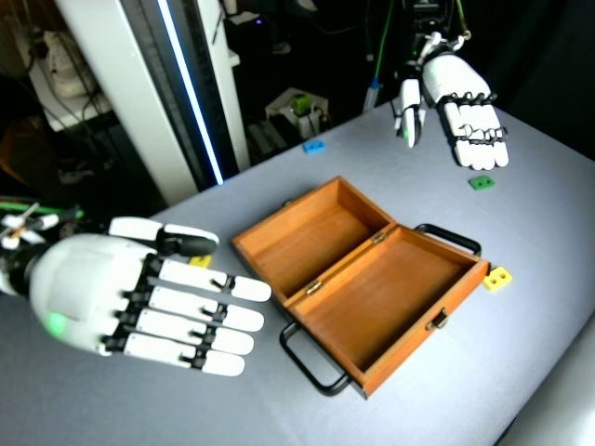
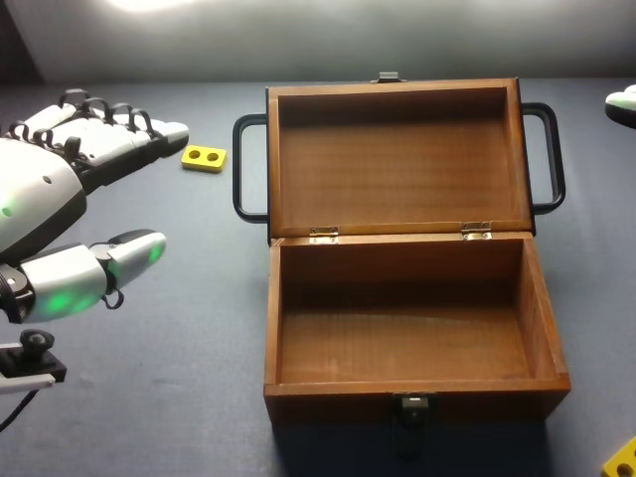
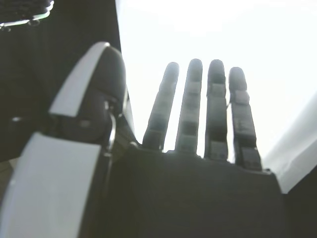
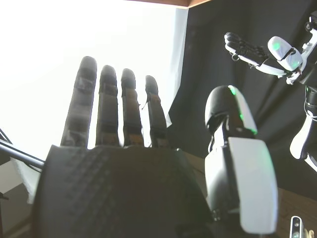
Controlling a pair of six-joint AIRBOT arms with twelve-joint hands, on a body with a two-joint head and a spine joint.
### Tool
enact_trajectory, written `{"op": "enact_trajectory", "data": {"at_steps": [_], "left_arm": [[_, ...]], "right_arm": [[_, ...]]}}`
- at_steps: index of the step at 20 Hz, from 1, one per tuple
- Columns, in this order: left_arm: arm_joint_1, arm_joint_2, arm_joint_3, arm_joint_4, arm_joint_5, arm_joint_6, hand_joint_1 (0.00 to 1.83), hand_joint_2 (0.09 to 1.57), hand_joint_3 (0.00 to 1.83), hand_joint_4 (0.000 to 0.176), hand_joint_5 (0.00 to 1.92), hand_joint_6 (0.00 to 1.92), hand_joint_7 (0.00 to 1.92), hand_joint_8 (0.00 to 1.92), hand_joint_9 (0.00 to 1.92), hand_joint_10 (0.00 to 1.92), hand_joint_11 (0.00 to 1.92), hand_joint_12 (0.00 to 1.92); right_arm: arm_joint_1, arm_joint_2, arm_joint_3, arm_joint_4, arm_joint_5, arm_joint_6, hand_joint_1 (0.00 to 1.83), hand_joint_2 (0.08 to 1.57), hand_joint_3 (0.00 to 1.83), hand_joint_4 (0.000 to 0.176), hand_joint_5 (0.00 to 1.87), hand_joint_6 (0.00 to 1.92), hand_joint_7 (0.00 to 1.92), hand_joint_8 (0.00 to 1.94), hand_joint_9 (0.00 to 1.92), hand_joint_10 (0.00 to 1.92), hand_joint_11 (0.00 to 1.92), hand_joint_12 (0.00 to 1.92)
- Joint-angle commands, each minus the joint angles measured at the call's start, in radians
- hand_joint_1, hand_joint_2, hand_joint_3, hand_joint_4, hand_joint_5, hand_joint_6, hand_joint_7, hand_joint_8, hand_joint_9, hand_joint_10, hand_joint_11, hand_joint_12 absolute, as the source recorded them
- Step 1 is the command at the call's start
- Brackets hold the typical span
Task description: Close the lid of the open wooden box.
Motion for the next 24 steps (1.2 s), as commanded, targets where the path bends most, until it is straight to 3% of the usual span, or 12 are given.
{"op": "enact_trajectory", "data": {"at_steps": [1,4,6,8,9,10,12,14,16,21,22,24], "left_arm": [[-0.01,-0.002,0.005,-0.006,-0.129,-0.003,0.32,1.42,0.01,0.0,0.24,0.01,0.28,0.01,0.23,0.03,0.0,0.71],[-0.012,-0.005,0.006,-0.006,-0.131,-0.003,0.29,1.43,0.0,0.0,0.23,0.0,0.27,0.0,0.23,0.01,0.0,0.69],[-0.03,-0.015,0.017,0.002,-0.106,-0.003,0.19,1.45,0.01,0.0,0.2,0.0,0.22,0.01,0.19,0.0,0.0,0.56],[-0.057,-0.032,0.039,0.014,-0.06,-0.005,0.19,1.48,0.01,0.0,0.18,0.01,0.18,0.01,0.16,0.01,0.0,0.41],[-0.067,-0.04,0.05,0.019,-0.037,-0.008,0.21,1.47,0.0,0.0,0.21,0.01,0.21,0.01,0.18,0.01,0.0,0.46],[-0.073,-0.047,0.059,0.02,-0.024,-0.011,0.16,1.48,0.0,0.0,0.2,0.01,0.2,0.0,0.18,0.01,0.0,0.42],[-0.082,-0.058,0.079,0.013,0.003,-0.011,0.01,1.49,0.0,0.0,0.19,0.0,0.23,0.01,0.21,0.01,0.0,0.53],[-0.096,-0.068,0.097,0.011,0.035,-0.011,0.0,1.44,0.0,0.0,0.19,0.0,0.23,0.0,0.2,0.0,0.0,0.5],[-0.123,-0.087,0.125,0.018,0.095,-0.011,0.0,1.33,0.0,0.0,0.16,0.0,0.17,0.0,0.12,0.0,0.0,0.31],[-0.183,-0.155,0.209,0.022,0.242,-0.011,0.0,1.3,0.0,0.0,0.14,0.0,0.14,0.0,0.13,0.0,0.0,0.38],[-0.196,-0.167,0.225,0.03,0.277,-0.011,0.0,1.29,0.0,0.0,0.08,0.0,0.07,0.0,0.07,0.0,0.0,0.24],[-0.216,-0.187,0.248,0.044,0.326,-0.011,0.0,1.26,0.0,0.0,0.07,0.0,0.03,0.0,0.03,0.0,0.0,0.16]], "right_arm": [[0.011,0.001,0.006,0.022,0.121,0.008,0.36,1.32,0.0,0.051,0.24,0.0,0.22,0.0,0.15,0.0,0.14,0.04],[0.014,0.0,0.008,0.02,0.121,0.008,0.35,1.33,0.0,0.047,0.25,0.0,0.23,0.0,0.16,0.0,0.16,0.03],[0.016,0.0,0.011,0.015,0.11,0.008,0.38,1.34,0.0,0.038,0.25,0.0,0.24,0.0,0.16,0.0,0.15,0.02],[0.024,-0.006,0.025,0.012,0.072,0.008,0.42,1.35,0.0,0.01,0.27,0.01,0.26,0.01,0.17,0.0,0.16,0.02],[0.033,-0.012,0.035,0.009,0.048,0.008,0.43,1.35,0.0,0.014,0.27,0.0,0.28,0.01,0.17,0.0,0.17,0.02],[0.042,-0.017,0.045,0.006,0.024,0.008,0.43,1.35,0.0,0.002,0.27,0.01,0.28,0.01,0.16,0.0,0.16,0.02],[0.064,-0.029,0.068,0.003,-0.03,0.008,0.31,1.35,0.0,0.0,0.26,0.0,0.27,0.0,0.13,0.0,0.14,0.01],[0.079,-0.04,0.091,0.003,-0.079,0.008,0.23,1.37,0.01,0.0,0.25,0.0,0.25,0.0,0.12,0.0,0.13,0.0],[0.093,-0.052,0.118,-0.003,-0.138,0.011,0.17,1.39,0.01,0.0,0.23,0.0,0.24,0.0,0.12,0.0,0.14,0.0],[0.146,-0.088,0.181,-0.051,-0.25,0.042,0.15,1.4,0.0,0.0,0.25,0.0,0.23,0.01,0.11,0.01,0.16,0.01],[0.163,-0.098,0.193,-0.064,-0.277,0.042,0.15,1.4,0.0,0.0,0.25,0.0,0.23,0.01,0.11,0.01,0.16,0.01],[0.182,-0.114,0.212,-0.075,-0.312,0.042,0.11,1.41,0.01,0.0,0.23,0.0,0.23,0.0,0.11,0.0,0.17,0.01]]}}
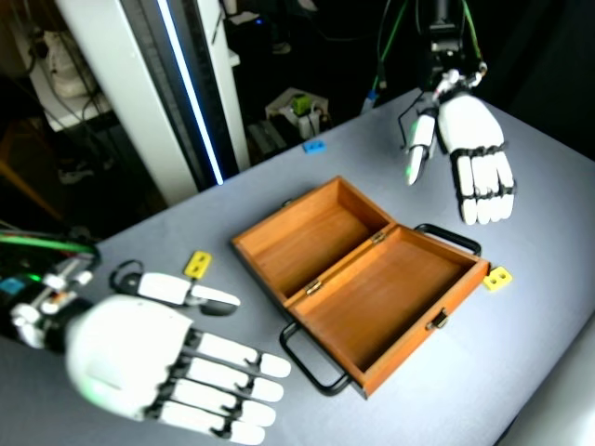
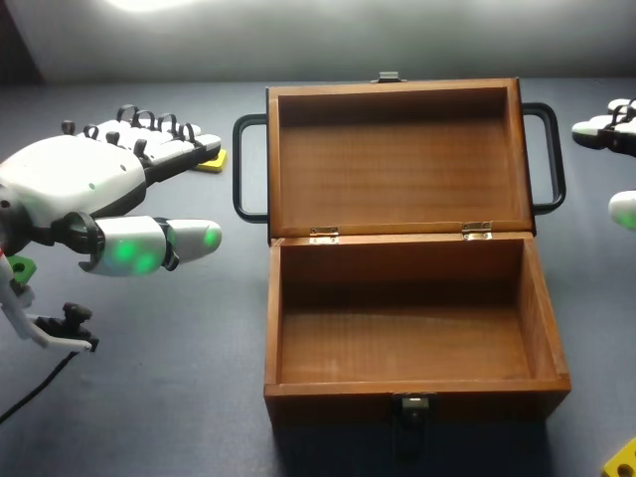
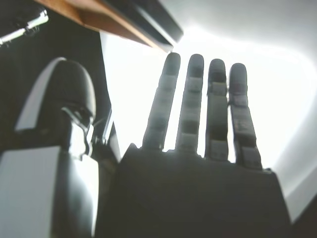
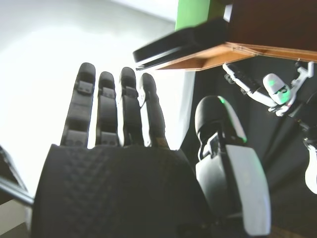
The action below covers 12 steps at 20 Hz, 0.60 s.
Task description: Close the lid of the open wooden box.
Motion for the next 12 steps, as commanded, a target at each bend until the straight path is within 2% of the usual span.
{"op": "enact_trajectory", "data": {"at_steps": [1,3,4,5,6,8,9,11,12], "left_arm": [[-0.018,-0.008,0.007,0.001,-0.082,-0.005,0.0,1.23,0.0,0.0,0.06,0.0,0.02,0.0,0.04,0.01,0.04,0.18],[-0.032,-0.026,0.026,0.002,-0.056,-0.005,0.0,1.22,0.0,0.0,0.04,0.0,0.04,0.01,0.04,0.01,0.04,0.18],[-0.039,-0.035,0.036,0.003,-0.041,-0.005,0.0,1.2,0.0,0.054,0.02,0.0,0.04,0.0,0.03,0.0,0.01,0.13],[-0.044,-0.04,0.044,0.003,-0.031,-0.005,0.0,1.2,0.0,0.077,0.02,0.0,0.04,0.0,0.02,0.0,0.01,0.13],[-0.047,-0.042,0.046,0.003,-0.028,-0.005,0.0,1.18,0.0,0.046,0.05,0.01,0.07,0.01,0.03,0.0,0.0,0.04],[-0.053,-0.047,0.054,0.003,-0.016,-0.005,0.0,1.15,0.0,0.026,0.07,0.01,0.08,0.01,0.04,0.01,0.01,0.02],[-0.057,-0.053,0.061,0.003,-0.004,-0.005,0.0,1.21,0.0,0.014,0.09,0.01,0.1,0.01,0.06,0.0,0.01,0.02],[-0.066,-0.064,0.075,0.008,0.019,-0.005,0.0,1.27,0.02,0.0,0.1,0.01,0.1,0.0,0.03,0.0,0.0,0.0],[-0.071,-0.068,0.079,0.011,0.027,-0.005,0.0,1.26,0.01,0.0,0.12,0.02,0.12,0.01,0.05,0.01,0.01,0.01]], "right_arm": [[0.015,-0.005,0.008,0.022,0.079,0.007,0.11,1.41,0.01,0.0,0.23,0.0,0.22,0.0,0.1,0.0,0.16,0.01],[0.017,-0.01,0.014,0.021,0.064,0.007,0.16,1.42,0.0,0.0,0.24,0.0,0.23,0.0,0.1,0.0,0.16,0.01],[0.018,-0.011,0.016,0.018,0.057,0.007,0.16,1.42,0.0,0.0,0.23,0.0,0.23,0.0,0.1,0.0,0.15,0.0],[0.02,-0.011,0.017,0.015,0.051,0.007,0.12,1.42,0.0,0.0,0.23,0.0,0.22,0.0,0.09,0.0,0.14,0.0],[0.022,-0.012,0.017,0.013,0.049,0.007,0.11,1.42,0.0,0.0,0.23,0.0,0.22,0.0,0.09,0.0,0.15,0.01],[0.025,-0.014,0.018,0.01,0.045,0.007,0.11,1.42,0.0,0.0,0.23,0.0,0.22,0.0,0.09,0.0,0.15,0.01],[0.029,-0.018,0.022,0.006,0.037,0.007,0.14,1.42,0.0,0.0,0.24,0.0,0.23,0.0,0.09,0.0,0.15,0.01],[0.042,-0.027,0.034,-0.011,0.011,0.007,0.09,1.43,0.0,0.0,0.21,0.0,0.21,0.0,0.07,0.0,0.11,0.0],[0.05,-0.031,0.039,-0.017,-0.002,0.007,0.1,1.44,0.0,0.0,0.22,0.0,0.21,0.0,0.07,0.0,0.13,0.01]]}}
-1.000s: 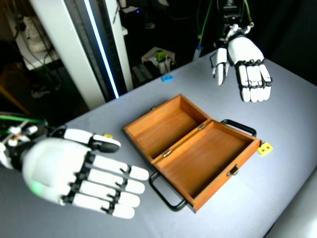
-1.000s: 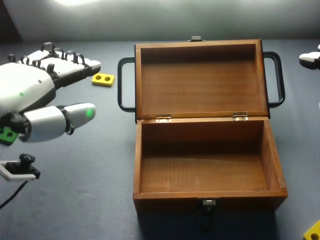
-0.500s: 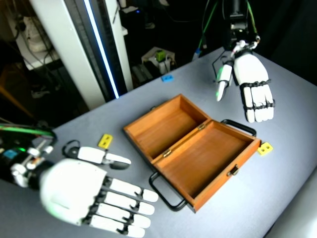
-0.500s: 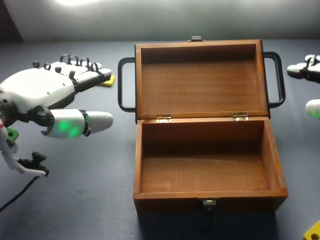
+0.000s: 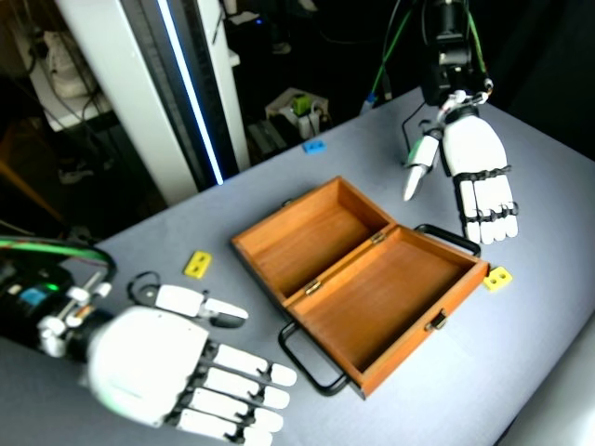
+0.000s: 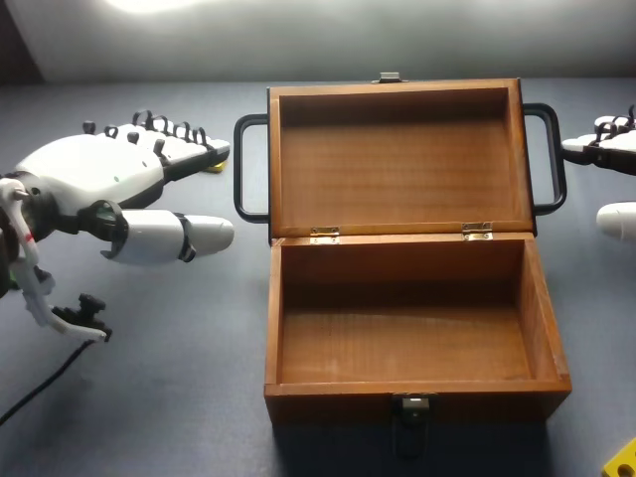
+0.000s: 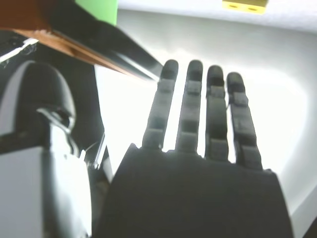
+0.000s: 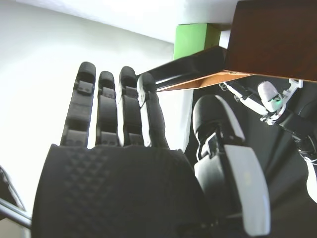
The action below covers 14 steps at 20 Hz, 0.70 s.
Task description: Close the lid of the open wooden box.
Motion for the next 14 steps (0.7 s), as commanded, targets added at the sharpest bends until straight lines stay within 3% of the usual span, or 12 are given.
{"op": "enact_trajectory", "data": {"at_steps": [1,4,6,14], "left_arm": [[-0.016,-0.008,0.008,0.004,-0.089,-0.004,0.0,1.26,0.01,0.0,0.14,0.02,0.13,0.01,0.06,0.01,0.03,0.01],[-0.027,-0.021,0.024,0.012,-0.061,-0.004,0.0,1.31,0.02,0.0,0.11,0.0,0.08,0.0,0.03,0.0,0.02,0.01],[-0.034,-0.03,0.036,0.022,-0.036,-0.004,0.0,1.4,0.02,0.0,0.12,0.0,0.09,0.0,0.02,0.0,0.01,0.0],[-0.052,-0.042,0.037,0.055,-0.022,-0.004,0.0,1.31,0.0,0.0,0.12,0.0,0.16,0.01,0.11,0.01,0.08,0.02]], "right_arm": [[0.019,-0.004,0.011,0.02,0.085,0.006,0.09,1.43,0.0,0.0,0.22,0.01,0.21,0.0,0.08,0.0,0.13,0.01],[0.041,-0.02,0.03,-0.002,0.044,0.006,0.05,1.44,0.0,0.0,0.2,0.0,0.19,0.0,0.05,0.0,0.11,0.0],[0.06,-0.032,0.04,-0.023,0.022,0.006,0.11,1.45,0.0,0.0,0.22,0.0,0.21,0.0,0.07,0.0,0.12,0.01],[0.101,-0.053,0.051,-0.074,-0.009,0.006,0.14,1.47,0.0,0.0,0.2,0.0,0.2,0.0,0.06,0.0,0.11,0.01]]}}
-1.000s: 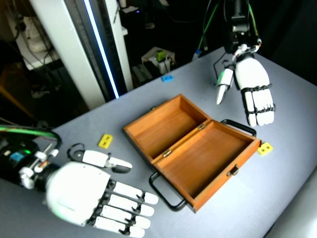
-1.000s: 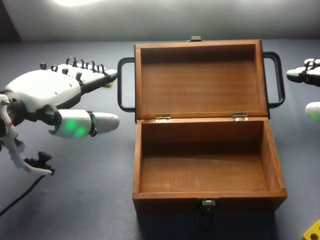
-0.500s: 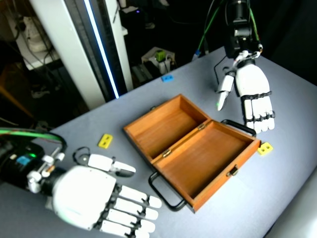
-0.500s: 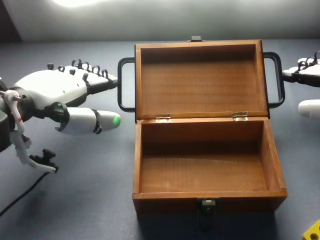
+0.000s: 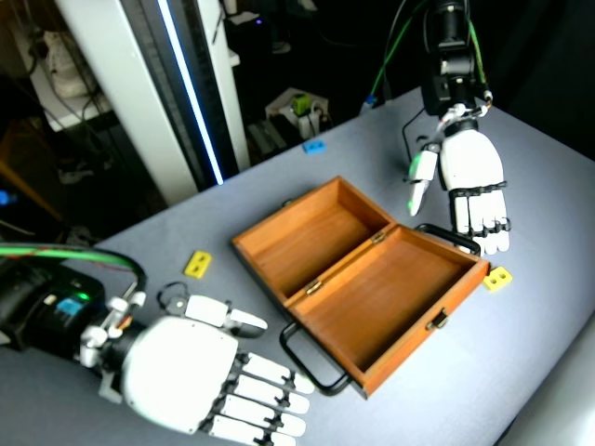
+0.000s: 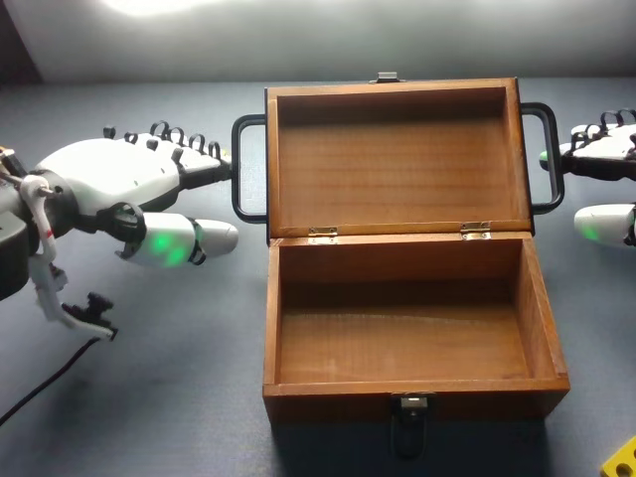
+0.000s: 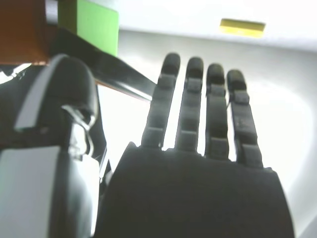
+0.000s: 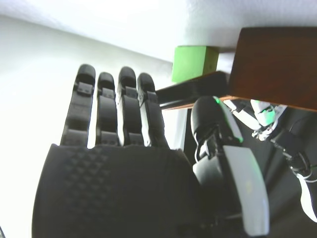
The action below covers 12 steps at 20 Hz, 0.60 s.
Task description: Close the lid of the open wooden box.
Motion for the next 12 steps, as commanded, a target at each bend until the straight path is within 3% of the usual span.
{"op": "enact_trajectory", "data": {"at_steps": [1,4,8,12], "left_arm": [[-0.017,-0.011,-0.002,0.013,-0.1,-0.004,0.0,1.32,0.0,0.0,0.13,0.0,0.17,0.01,0.14,0.01,0.09,0.03],[-0.038,-0.024,0.006,0.043,-0.072,-0.004,0.0,1.41,0.01,0.0,0.16,0.0,0.22,0.01,0.16,0.01,0.14,0.04],[-0.056,-0.024,0.0,0.066,-0.07,-0.004,0.0,1.42,0.01,0.0,0.15,0.0,0.21,0.0,0.14,0.0,0.11,0.03],[-0.05,0.012,-0.049,0.065,-0.15,-0.005,0.0,1.41,0.0,0.0,0.13,0.0,0.22,0.01,0.14,0.01,0.12,0.03]], "right_arm": [[0.016,-0.005,0.002,0.02,0.126,0.007,0.2,1.48,0.0,0.0,0.21,0.0,0.2,0.0,0.07,0.0,0.11,0.01],[0.022,-0.01,0.003,0.014,0.124,0.008,0.22,1.47,0.0,0.0,0.2,0.0,0.18,0.0,0.06,0.0,0.09,0.0],[0.03,-0.012,-0.002,-0.003,0.128,0.015,0.2,1.47,0.0,0.0,0.2,0.0,0.2,0.0,0.05,0.0,0.1,0.0],[0.03,-0.007,-0.016,-0.021,0.165,0.037,0.19,1.45,0.0,0.0,0.2,0.0,0.21,0.0,0.08,0.0,0.12,0.01]]}}
